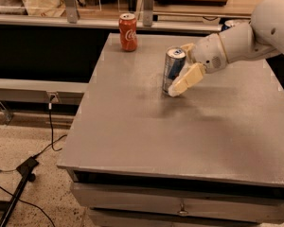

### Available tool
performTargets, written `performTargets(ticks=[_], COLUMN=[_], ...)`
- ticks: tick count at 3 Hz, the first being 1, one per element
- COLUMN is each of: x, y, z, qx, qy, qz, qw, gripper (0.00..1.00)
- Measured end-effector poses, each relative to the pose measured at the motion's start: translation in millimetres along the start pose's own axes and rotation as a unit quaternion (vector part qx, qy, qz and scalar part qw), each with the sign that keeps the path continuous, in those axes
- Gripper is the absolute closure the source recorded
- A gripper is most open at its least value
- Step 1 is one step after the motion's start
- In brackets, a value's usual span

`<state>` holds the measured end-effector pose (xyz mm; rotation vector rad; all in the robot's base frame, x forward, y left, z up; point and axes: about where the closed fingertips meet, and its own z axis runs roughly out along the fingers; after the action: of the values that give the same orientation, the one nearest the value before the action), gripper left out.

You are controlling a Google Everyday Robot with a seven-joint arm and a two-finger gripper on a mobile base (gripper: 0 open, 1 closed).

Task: Knock redbull can over

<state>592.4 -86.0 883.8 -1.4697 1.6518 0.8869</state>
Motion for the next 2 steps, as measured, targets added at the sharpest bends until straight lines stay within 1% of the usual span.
performTargets(ticks=[1, 2], x=[1.5, -3.4], y=[1.7, 3.5], z=[1.8, 0.8], qx=[-0.016, -0.022], qy=[-0.058, -0.102], qz=[0.007, 0.003], qw=[0.9982, 0.9945], gripper=[0.00, 0.04])
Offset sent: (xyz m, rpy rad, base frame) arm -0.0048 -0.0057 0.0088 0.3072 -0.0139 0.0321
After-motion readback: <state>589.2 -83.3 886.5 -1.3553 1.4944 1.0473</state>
